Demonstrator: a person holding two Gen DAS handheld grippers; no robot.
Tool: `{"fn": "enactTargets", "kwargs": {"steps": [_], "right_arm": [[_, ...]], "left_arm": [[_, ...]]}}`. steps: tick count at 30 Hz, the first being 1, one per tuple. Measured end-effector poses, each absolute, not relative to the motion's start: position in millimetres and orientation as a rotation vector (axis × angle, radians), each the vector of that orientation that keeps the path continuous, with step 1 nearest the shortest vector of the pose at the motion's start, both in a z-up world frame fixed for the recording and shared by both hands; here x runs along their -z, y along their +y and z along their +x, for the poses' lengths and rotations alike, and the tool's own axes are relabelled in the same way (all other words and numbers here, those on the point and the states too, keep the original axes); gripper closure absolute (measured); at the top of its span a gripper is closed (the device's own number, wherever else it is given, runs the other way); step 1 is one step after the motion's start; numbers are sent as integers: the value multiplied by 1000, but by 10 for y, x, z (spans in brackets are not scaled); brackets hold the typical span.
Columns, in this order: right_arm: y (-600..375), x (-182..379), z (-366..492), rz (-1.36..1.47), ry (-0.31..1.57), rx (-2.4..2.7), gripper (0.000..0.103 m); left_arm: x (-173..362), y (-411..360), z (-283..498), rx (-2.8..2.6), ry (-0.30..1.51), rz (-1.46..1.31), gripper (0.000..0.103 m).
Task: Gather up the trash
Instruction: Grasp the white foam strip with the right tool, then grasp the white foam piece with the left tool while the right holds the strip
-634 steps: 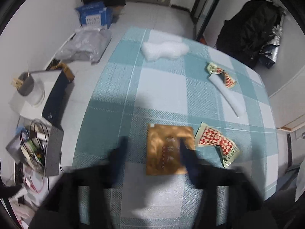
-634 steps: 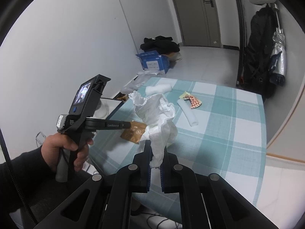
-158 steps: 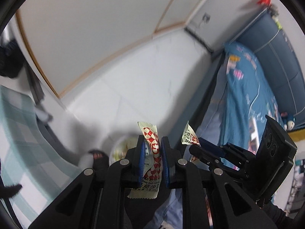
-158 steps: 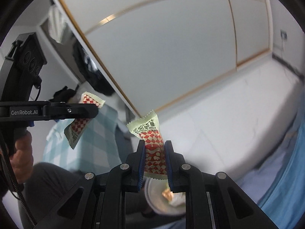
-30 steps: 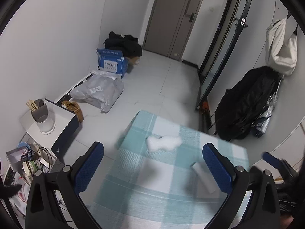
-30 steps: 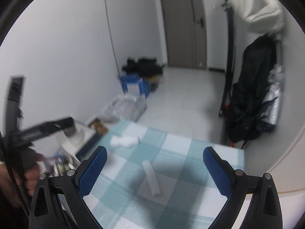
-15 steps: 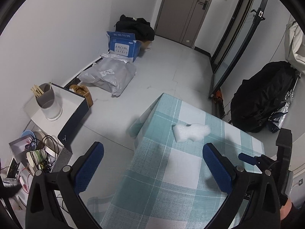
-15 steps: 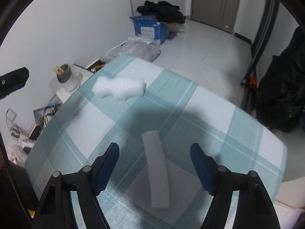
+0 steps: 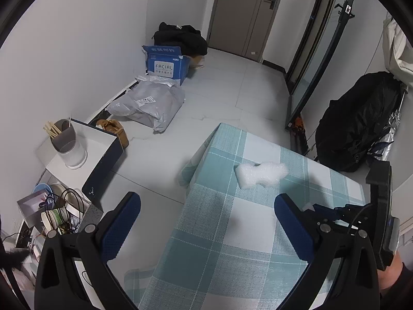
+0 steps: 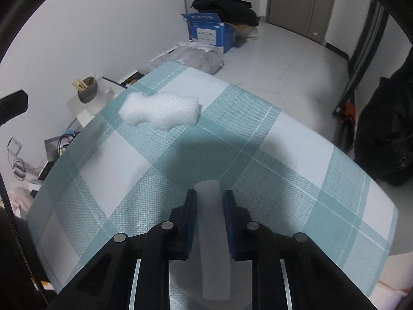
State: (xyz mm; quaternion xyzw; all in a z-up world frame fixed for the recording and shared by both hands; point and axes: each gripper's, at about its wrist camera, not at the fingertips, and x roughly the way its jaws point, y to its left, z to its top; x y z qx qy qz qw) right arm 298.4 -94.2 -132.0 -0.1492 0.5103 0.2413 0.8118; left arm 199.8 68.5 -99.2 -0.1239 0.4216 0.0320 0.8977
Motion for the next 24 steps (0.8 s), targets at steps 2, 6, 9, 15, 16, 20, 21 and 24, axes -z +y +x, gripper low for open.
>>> {"fn": "enactTargets", "kwargs": {"steps": [2,6,9,15,16,20,21,24], "right_arm": [[-964,1291,2991,-308,1091,-513,90],[-1046,1217,3022,-254,1097,-503,94],[-1109,1140,3037,-221,1086,-500,94],[-1278,913,3039,-131,1044,-510,94],[-1306,878,3033,-120,1036,-513,95],[-1421,772,3023,-68,1020,-521,95],[-1466,743,3019,-50,1015,-523,95],[-1541,684,2985,-24,1005,-530,95]], "left_arm": [[1000,676,2001,-67,875,-253,1],[1009,656,2022,-76,872,-226,1],[1054,630,2102,-55,897,-223,1],[1195,539,2388,71,986,-283,1],[1213,511,2432,84,1000,-284,1],[1307,386,2693,123,1057,-269,1],[1346,374,2753,124,1077,-274,1],[1461,355,2899,109,1115,-294,1]]}}
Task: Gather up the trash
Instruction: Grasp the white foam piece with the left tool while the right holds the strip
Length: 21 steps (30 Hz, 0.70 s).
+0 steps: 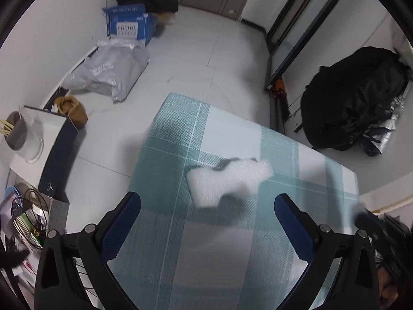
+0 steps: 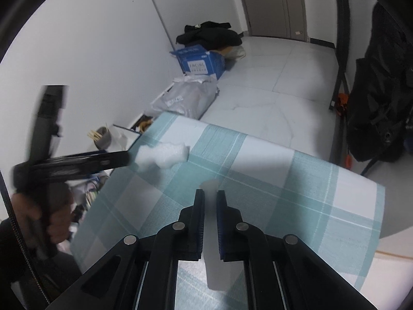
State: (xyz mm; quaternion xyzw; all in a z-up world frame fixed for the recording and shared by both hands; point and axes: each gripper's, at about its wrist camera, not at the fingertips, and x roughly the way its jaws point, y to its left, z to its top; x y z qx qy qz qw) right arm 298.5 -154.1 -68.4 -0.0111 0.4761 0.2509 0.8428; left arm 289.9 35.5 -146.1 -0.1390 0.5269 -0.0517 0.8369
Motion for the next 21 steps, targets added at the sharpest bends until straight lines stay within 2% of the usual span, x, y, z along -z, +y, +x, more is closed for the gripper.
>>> {"fn": "enactTargets", "kwargs": {"steps": [6,10,13,16,17,21], "right_arm": [[-1641,618,2899,-20,985,-547,95],[-1697,590,2888,-11,978,-553,95],[-1737,559,2883,-3,967,-556,95],[-1773,525,2879,5,960,-557,95],[-1786,517,2880,9,957,-556,95],[-1840,487,2875,20,952,-552,95]], "left_arm": [[1435,116,2966,151,1090,-130,1],[1589,-83,3027,201,1175,47,2],[1630,-57,3036,209,1201,66,3],[1562,-68,3005,218,1173,122,21],[1534,-74,3002,228,1162,121,37],[1514,-67,3030,226,1183,114,43]]}}
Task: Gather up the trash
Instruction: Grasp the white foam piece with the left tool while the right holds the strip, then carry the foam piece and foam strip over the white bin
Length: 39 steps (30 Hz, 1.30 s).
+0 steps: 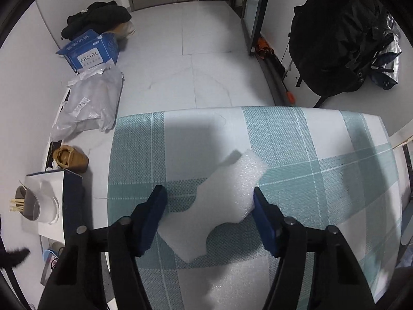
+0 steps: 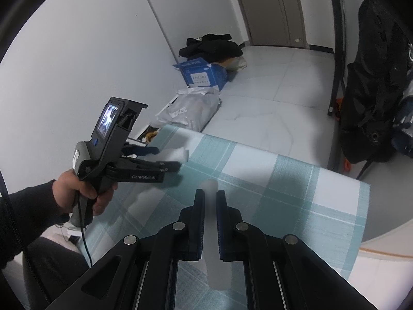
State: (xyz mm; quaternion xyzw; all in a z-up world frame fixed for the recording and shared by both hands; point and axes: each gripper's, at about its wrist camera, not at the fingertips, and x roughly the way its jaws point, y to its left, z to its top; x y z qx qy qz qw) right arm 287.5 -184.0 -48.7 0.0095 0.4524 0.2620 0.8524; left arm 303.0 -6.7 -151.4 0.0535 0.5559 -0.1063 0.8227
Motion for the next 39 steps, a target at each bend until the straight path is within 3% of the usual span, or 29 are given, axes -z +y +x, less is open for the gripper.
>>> {"fn": "enactTargets", "kwargs": {"steps": [4,5,6,24,39], "right_arm": [[-1875,466,2855,24,947,-545,95],[-1879,460,2857,27,947,-543,95],[-1881,454,2859,29,947,-541,95],[-1897,327,2745,84,923,-507,95],[-1688,-214,2311,105,800,-530,95]], "left_arm": [[1520,-56,3045,204,1208,91,47],[1529,-66,3060,204,1211,86,53],[1526,-73,3050,197,1210,90,69],[1365,-76,2828,209,1186,30,70],[518,-26,2331,276,986,-101,70]]}}
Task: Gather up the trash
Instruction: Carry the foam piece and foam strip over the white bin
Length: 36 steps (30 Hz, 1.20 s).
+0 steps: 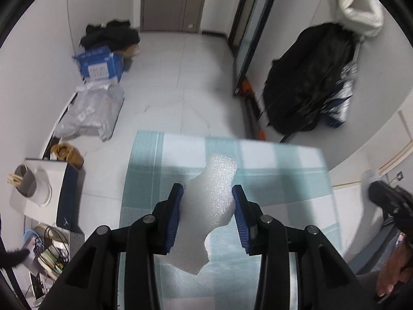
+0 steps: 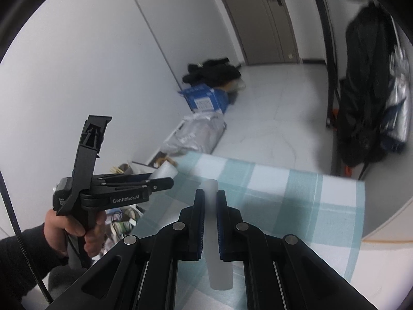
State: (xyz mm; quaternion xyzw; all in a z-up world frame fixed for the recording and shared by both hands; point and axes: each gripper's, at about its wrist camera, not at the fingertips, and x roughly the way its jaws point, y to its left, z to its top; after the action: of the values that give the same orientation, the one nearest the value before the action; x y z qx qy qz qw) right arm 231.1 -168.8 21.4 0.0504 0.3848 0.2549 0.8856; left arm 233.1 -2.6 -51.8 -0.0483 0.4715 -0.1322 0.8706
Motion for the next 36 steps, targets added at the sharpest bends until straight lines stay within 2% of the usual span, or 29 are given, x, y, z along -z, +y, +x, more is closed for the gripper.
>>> {"fn": "enactTargets", "kwargs": {"steps": [8,22,36], "right_arm": [[-1869,-610,1856,132,725,-501,95],[-2371,-1759,872,92,537,-406,95],[-3496,-1998,-15,167,439,-243,95]], "left_arm": [[-196,-160,1916,368,812,-132,70],[-1169,-742,1102,602,587,-141,70],[-1350,-1827,729,825,602,-108,70]]}}
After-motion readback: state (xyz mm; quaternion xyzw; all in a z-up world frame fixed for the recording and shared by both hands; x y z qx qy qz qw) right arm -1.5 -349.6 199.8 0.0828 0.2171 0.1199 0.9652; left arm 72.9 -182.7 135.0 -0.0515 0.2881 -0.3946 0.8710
